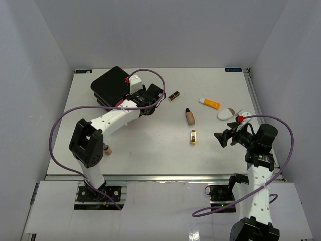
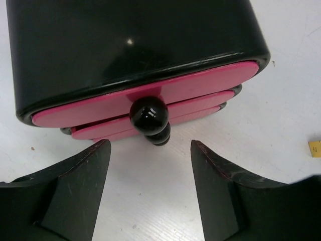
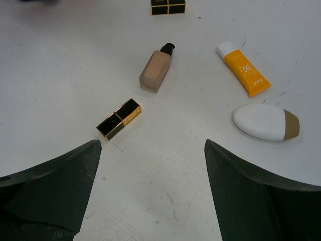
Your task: Organize the makeup
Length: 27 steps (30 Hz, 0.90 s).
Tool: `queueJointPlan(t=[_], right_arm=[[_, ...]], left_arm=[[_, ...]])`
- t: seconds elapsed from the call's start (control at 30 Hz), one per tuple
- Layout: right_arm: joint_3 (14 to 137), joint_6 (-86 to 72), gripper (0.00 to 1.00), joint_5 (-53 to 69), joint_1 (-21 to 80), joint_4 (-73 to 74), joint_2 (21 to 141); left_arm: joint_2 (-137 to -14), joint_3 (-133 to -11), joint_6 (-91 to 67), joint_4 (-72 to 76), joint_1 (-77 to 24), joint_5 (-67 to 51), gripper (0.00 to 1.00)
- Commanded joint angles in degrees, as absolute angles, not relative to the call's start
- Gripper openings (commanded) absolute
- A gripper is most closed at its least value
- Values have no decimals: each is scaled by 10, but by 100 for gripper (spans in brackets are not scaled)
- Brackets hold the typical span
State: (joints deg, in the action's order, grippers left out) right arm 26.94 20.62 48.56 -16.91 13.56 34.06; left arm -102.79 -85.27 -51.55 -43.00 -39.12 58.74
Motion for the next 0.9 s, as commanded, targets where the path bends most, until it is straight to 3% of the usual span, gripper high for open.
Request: queueJointPlan(t=[0.0, 0.53, 0.87], right_arm=[[293, 206, 90, 486, -172, 127, 338], [293, 202, 90, 475, -173, 122, 338], [291, 200, 90, 474, -176, 120, 338]], left_arm=[[-1040, -888, -527, -446, -384, 619, 69], [-1070, -899, -501, -431, -354, 622, 66], [-1061, -890, -502, -423, -353, 596, 54]])
